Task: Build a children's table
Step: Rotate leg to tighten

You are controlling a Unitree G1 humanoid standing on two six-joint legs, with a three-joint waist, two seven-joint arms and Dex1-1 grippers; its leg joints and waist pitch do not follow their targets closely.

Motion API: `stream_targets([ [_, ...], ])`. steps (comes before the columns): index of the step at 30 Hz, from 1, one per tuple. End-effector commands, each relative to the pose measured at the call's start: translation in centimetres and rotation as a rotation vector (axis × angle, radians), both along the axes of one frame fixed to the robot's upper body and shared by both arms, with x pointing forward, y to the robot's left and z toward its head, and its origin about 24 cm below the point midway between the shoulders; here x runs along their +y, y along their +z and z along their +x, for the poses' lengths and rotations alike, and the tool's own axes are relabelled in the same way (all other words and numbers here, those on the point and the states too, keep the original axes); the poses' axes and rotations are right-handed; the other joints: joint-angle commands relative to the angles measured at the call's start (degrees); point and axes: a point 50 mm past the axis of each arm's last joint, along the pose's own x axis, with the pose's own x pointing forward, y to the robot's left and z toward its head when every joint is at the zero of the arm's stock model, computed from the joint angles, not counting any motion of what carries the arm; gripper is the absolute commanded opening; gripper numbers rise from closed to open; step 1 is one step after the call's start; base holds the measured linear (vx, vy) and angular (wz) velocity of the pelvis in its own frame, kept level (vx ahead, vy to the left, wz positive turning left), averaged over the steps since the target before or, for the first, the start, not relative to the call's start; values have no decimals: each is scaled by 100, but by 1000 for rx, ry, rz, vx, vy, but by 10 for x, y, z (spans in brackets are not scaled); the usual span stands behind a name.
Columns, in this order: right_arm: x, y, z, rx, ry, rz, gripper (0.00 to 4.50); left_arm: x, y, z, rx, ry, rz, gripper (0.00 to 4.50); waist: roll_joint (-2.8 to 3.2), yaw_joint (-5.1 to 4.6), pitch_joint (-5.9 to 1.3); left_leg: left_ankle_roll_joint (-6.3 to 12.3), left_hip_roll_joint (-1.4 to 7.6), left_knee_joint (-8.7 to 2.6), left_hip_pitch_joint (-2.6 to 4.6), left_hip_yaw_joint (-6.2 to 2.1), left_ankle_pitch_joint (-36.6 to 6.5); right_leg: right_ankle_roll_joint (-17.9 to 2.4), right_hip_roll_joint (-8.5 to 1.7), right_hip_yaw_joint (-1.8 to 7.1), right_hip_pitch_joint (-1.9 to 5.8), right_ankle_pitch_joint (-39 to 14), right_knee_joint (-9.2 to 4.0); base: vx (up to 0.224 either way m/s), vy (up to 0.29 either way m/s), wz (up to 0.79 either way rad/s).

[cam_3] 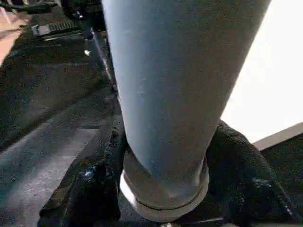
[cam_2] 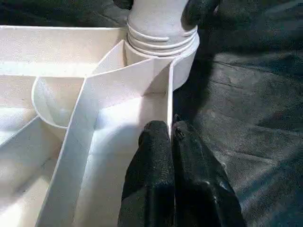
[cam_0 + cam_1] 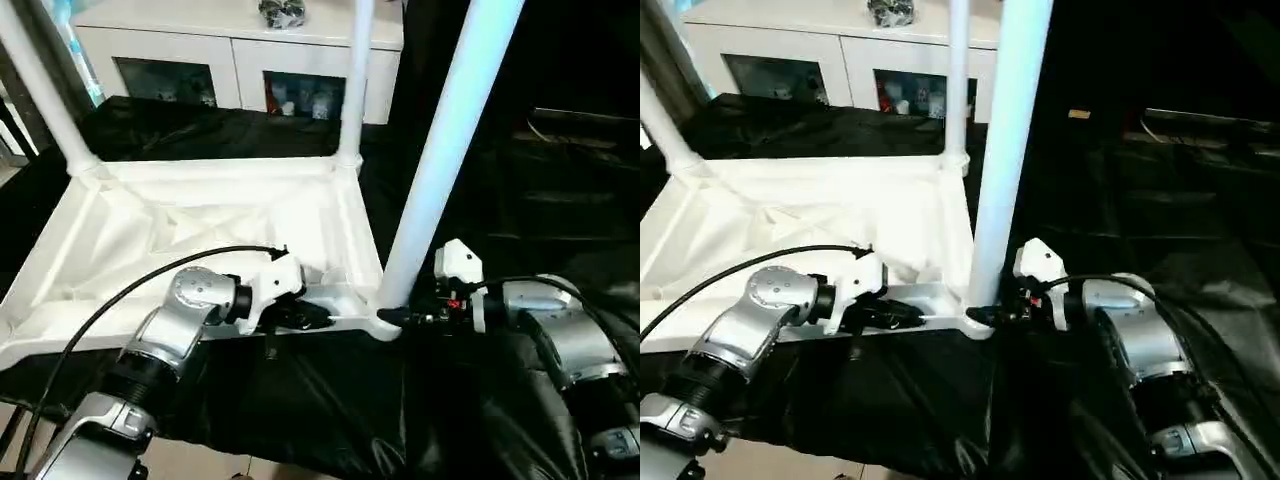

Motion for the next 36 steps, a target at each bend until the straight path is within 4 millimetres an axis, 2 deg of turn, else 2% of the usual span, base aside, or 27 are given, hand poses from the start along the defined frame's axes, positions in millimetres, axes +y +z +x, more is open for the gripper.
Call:
stream_targets([
  [1, 9, -16, -11, 91, 89, -24, 223, 1, 5, 6, -18, 7, 11, 0, -30, 31, -258, 578, 357, -376, 25, -118, -649, -1750, -406, 237, 253, -110, -340, 0, 0, 0],
  [9, 13, -19, -15, 114, 124, -12, 200, 5, 5, 7, -8, 0, 12, 0, -22, 55, -262, 515, 360, -379, 29, -118, -696, -1746, -404, 235, 260, -91, -334, 0, 0, 0],
  [10, 13, -20, -16, 117, 123, -8, 200, 5, 5, 7, -8, 2, 12, 0, 4, 60, -264, 508, 362, -379, 31, -122, -695, -1748, -407, 235, 260, -87, -331, 0, 0, 0],
  [16, 20, -28, -19, 115, -26, 67, 199, -4, 0, 12, -44, 99, 13, 0, -16, 70, -226, 362, 368, -423, 51, -128, -992, -1659, -412, 250, 242, -505, -391, 0, 0, 0],
  [18, 27, -39, -14, 107, -247, 93, 199, -19, -5, 13, -57, 178, -3, 0, 13, 31, -181, 124, 371, -482, 81, -157, -1399, -1480, -429, 264, 202, -1300, -478, 0, 0, 0],
  [19, 30, -43, -14, 106, -301, 97, 199, -24, -6, 13, -56, 193, -13, 0, 9, 20, -170, 54, 367, -498, 87, -163, -1530, -1412, -432, 261, 191, -1564, -508, 0, 0, 0],
  [20, 36, -47, -14, 101, -373, 103, 199, -33, -7, 13, -63, 231, -26, 0, 18, -4, -180, -58, 357, -510, 90, -186, -1656, -1248, -436, 263, 201, -1910, -538, 0, 0, 0],
  [21, 42, -50, -14, 100, -413, 107, 199, -39, -8, 13, -69, 254, -30, 0, 24, -33, -167, -123, 350, -521, 85, -206, -1743, -1146, -432, 263, 177, -2096, -559, 0, 0, 0],
  [23, 51, -52, -14, 99, -467, 109, 199, -47, -9, 13, -73, 278, -35, 0, 22, -76, -164, -160, 340, -527, 91, -213, -1861, -1018, -422, 272, 151, -2291, -596, 0, 0, 0],
  [24, 62, -53, -12, 96, -531, 117, 198, -56, -9, 13, -72, 313, -47, 0, 40, -96, -163, -163, 335, -536, 85, -224, -1917, -951, -416, 270, 149, -2363, -609, 0, 0, 0],
  [25, 68, -54, -11, 95, -563, 123, 198, -60, -9, 13, -73, 323, -49, 0, 33, -110, -140, -164, 333, -545, 74, -220, -1945, -927, -412, 278, 129, -2388, -620, 0, 0, 0],
  [26, 86, -52, -7, 79, -645, 136, 198, -72, -9, 11, -87, 342, -45, 0, 51, -137, -107, -192, 311, -557, 75, -231, -2112, -810, -413, 278, 81, -2701, -658, 0, 0, 0],
  [27, 86, -52, -7, 79, -645, 136, 198, -72, -9, 11, -87, 342, -45, 0, 42, -144, -115, -200, 305, -560, 70, -253, -2114, -756, -426, 267, 96, -2805, -662, 0, 0, 0],
  [28, 95, -50, -5, 62, -669, 140, 198, -77, -9, 10, -88, 349, -50, 0, 51, -148, -98, -174, 307, -573, 64, -269, -2179, -656, -421, 260, 91, -2950, -684, 0, 0, 0],
  [30, 101, -48, -4, 49, -678, 146, 198, -79, -9, 10, -95, 349, -46, 0, 69, -148, -85, -152, 304, -578, 87, -262, -2210, -613, -413, 277, 52, -2902, -706, 0, 0, 0],
  [31, 104, -46, -4, 40, -688, 159, 198, -80, -9, 9, -103, 345, -38, 0, 75, -150, -86, -142, 305, -587, 79, -262, -2182, -619, -408, 277, 62, -2814, -699, 0, 0, 0],
  [33, 104, -40, -2, 36, -695, 209, 268, -77, -10, 9, -107, 329, -25, 0, 88, -157, -96, -83, 320, -620, 43, -254, -1954, -705, -392, 270, 113, -2243, -668, 0, 0, 0],
  [35, 101, -36, -2, 31, -685, 231, 268, -74, -10, 9, -109, 316, -19, 0, 110, -154, -78, -46, 327, -622, 46, -230, -1885, -822, -381, 283, 104, -1901, -655, 0, 0, 0],
  [36, 99, -35, -2, 28, -680, 236, 288, -73, -10, 8, -109, 311, -17, 0, 104, -156, -82, -18, 324, -617, 40, -221, -1855, -891, -383, 286, 122, -1783, -638, 0, 0, 0],
])
